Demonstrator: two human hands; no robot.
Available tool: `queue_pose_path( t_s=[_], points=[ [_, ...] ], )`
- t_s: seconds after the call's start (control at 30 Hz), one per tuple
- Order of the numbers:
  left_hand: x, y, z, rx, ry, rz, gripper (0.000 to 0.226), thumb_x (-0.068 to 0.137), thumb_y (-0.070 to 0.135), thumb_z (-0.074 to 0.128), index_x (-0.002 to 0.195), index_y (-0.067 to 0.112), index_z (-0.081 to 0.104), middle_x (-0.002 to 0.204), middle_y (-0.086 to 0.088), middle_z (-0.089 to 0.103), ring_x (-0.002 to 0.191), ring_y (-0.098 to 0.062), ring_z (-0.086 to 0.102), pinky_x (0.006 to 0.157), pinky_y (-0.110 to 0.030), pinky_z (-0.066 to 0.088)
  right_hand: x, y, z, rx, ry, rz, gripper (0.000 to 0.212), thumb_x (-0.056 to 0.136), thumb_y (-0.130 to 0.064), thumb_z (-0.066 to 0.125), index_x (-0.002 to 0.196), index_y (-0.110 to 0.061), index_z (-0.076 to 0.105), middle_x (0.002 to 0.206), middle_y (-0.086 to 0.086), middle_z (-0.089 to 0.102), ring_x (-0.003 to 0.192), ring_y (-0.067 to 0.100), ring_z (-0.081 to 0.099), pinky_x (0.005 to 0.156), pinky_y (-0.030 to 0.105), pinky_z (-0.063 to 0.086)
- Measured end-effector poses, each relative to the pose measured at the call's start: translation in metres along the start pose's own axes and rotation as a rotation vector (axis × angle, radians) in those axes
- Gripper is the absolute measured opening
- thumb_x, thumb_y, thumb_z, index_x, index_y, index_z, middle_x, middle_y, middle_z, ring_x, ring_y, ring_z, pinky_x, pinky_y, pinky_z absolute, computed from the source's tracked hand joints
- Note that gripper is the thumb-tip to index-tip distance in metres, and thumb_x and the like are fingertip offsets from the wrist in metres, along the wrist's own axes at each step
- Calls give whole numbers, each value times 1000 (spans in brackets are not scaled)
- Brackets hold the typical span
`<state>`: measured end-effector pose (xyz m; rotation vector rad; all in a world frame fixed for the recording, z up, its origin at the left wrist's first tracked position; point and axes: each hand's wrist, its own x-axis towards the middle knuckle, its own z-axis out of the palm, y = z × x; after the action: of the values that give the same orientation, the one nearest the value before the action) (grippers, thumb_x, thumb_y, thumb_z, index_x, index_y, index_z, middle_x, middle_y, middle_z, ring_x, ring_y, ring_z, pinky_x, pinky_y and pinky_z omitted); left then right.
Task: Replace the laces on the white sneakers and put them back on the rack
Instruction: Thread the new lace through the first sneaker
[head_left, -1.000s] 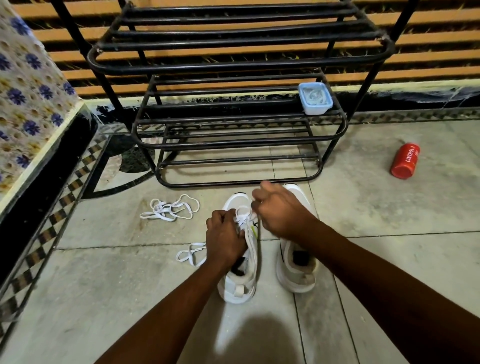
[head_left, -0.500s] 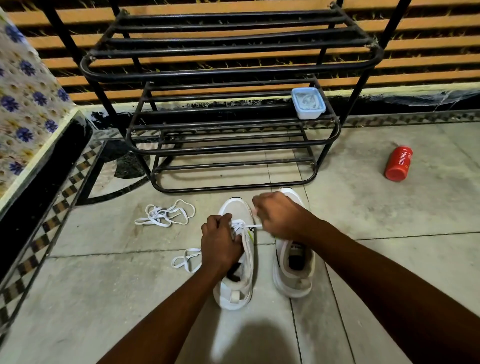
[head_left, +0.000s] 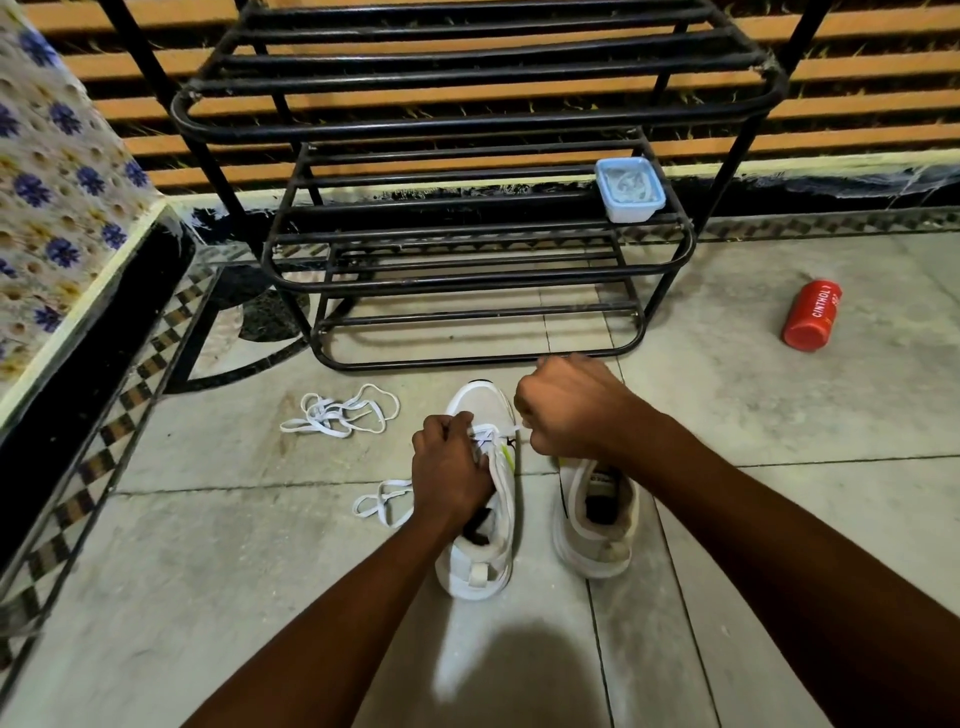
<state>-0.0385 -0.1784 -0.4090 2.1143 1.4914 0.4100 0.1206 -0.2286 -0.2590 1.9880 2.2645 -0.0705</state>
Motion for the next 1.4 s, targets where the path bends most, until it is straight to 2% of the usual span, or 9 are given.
queue_pose_path(
  t_s=[0.1, 0.23, 0.33, 0.47, 0.7, 0.87, 0.97, 1.2, 1.4],
  points=[
    [1, -1, 0, 3, -8, 3, 60, 85, 27, 67, 143, 18, 53, 130, -11, 47, 116, -36, 44, 99, -41, 43, -1, 2, 1, 49, 47, 8, 11, 85, -28, 59, 81, -18, 61, 73, -2, 48, 95, 28, 59, 84, 38, 39],
    [1, 1, 0, -6, -17, 3, 59, 87, 26, 66, 143, 16, 53, 131, -12, 47, 116, -37, 44, 100, -40, 41, -2, 5, 5, 102, 109, 62, 21, 87, -32, 57, 70, -26, 45, 70, -7, 46, 89, 24, 57, 87, 40, 26],
    [2, 4, -6, -90, -35, -12, 52, 88, 19, 65, 140, 14, 57, 132, -13, 50, 121, -36, 45, 103, -36, 39, -3, -2, 9, 161, 148, 84, 9, 87, -27, 55, 79, -25, 58, 78, -8, 59, 86, 18, 55, 84, 40, 17],
    [7, 4, -19, -308, -44, -115, 35, 86, 15, 73, 121, 15, 69, 121, -8, 67, 118, -26, 62, 102, -37, 47, -2, -5, 6, 327, 160, 79, 11, 85, -21, 56, 91, -25, 63, 80, -7, 64, 86, 22, 56, 95, 39, 33],
    [8, 29, -66, -854, -270, 79, 66, 75, -22, 72, 126, 20, 66, 106, 9, 76, 105, -9, 69, 84, -24, 56, -1, -2, 3, 731, 444, 105, 7, 85, -22, 57, 91, -24, 61, 68, -5, 58, 69, 18, 56, 65, 38, 50],
    [17, 53, -84, -1095, -226, -2, 22, 83, 2, 79, 102, 13, 77, 90, -6, 75, 81, -15, 66, 74, -29, 52, -2, 5, 4, 819, 616, 157, 2, 90, -15, 69, 88, -16, 68, 70, -13, 59, 70, 9, 56, 70, 28, 40],
    [28, 54, -90, -1319, -202, -264, 3, 94, 18, 71, 92, 19, 72, 78, 5, 64, 70, -7, 58, 62, -25, 46, -3, 11, 16, 823, 557, 187, 8, 94, -18, 67, 87, -17, 72, 69, -19, 60, 73, 6, 58, 75, 27, 41],
    [46, 25, -85, -1482, -155, -542, 15, 107, 25, 52, 96, 22, 62, 81, 11, 70, 76, -6, 64, 63, -28, 41, -13, 25, 46, 823, 249, 344, 16, 94, -32, 57, 90, -24, 70, 74, -7, 64, 92, 28, 61, 83, 34, 49],
    [47, 12, -77, -1281, 134, -569, 22, 102, 7, 61, 84, 20, 57, 95, -6, 77, 54, -8, 64, 42, -18, 43, -30, 45, 43, 846, 178, 465, 24, 94, -16, 66, 70, -16, 71, 58, -4, 64, 54, -4, 57, 57, 6, 36]
  ],
)
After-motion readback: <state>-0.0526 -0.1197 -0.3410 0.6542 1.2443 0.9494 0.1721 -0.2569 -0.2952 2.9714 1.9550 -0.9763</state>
